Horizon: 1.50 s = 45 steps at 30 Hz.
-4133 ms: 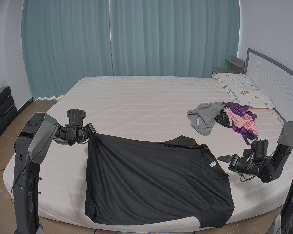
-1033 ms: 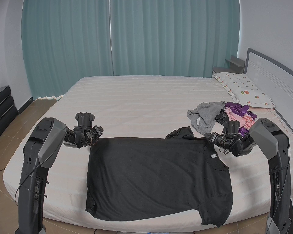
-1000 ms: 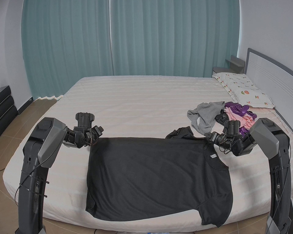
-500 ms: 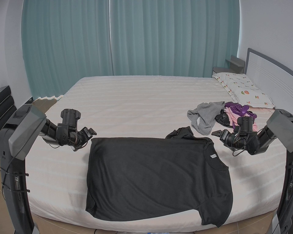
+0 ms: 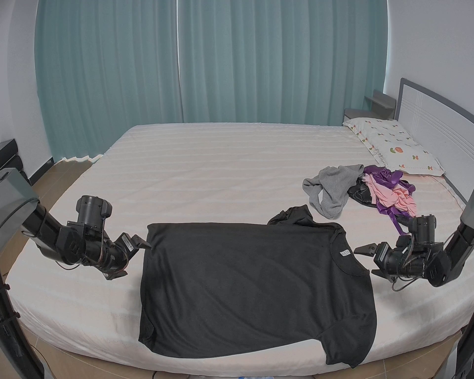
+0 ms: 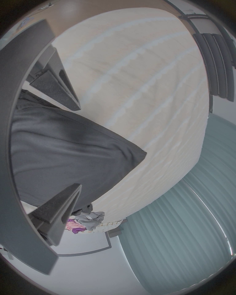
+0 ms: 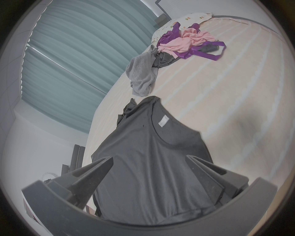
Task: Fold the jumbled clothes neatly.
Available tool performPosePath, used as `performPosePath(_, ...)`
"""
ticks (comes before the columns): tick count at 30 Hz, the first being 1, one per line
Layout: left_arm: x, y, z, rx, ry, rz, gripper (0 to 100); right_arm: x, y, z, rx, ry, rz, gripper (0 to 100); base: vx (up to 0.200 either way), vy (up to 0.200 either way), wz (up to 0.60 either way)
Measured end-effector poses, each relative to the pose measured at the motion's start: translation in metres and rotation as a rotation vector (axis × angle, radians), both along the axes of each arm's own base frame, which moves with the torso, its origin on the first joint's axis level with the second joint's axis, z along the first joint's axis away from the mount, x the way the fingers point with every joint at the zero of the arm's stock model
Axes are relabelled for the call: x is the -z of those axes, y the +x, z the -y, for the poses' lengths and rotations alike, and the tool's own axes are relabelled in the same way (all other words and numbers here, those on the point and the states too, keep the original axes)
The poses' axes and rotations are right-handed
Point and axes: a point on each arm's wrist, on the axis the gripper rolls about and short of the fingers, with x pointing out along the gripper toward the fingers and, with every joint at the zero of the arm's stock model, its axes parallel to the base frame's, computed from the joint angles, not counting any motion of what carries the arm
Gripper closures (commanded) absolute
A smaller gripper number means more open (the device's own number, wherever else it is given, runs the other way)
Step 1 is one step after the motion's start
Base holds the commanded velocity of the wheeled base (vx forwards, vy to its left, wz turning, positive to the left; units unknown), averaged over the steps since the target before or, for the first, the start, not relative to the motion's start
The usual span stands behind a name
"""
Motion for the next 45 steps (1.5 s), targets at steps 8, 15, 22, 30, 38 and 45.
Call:
performPosePath(8,0.004,-0.043,0.002,-0.001,-0.052,0.028,0,0.002,-0.045,-0.003,-0.03,0.024,0.069,0,-0.15,0.0,0.0)
performPosePath(15,0.011,-0.068,0.002,0.009,-0.071,0.085,0,0.007,-0.067,-0.004,-0.042,0.026,0.058,0,-0.086,0.086,0.0)
performPosePath(22,0.022,-0.078,0.003,0.005,-0.08,0.044,0,0.012,-0.074,-0.005,-0.049,0.028,0.03,0,0.0,0.0,0.0)
performPosePath(30,0.023,-0.075,0.015,-0.015,-0.136,0.062,0,0.017,-0.074,-0.007,-0.058,0.026,0.006,0,0.0,-0.175,0.0)
performPosePath(38,0.028,-0.085,0.027,0.031,-0.131,0.031,0,0.02,-0.074,-0.01,-0.072,0.024,-0.007,0,0.0,-0.125,0.0)
performPosePath(45,0.03,-0.091,0.031,0.051,-0.111,0.021,0,0.021,-0.075,-0.011,-0.074,0.022,-0.011,0,0.0,0.0,0.0)
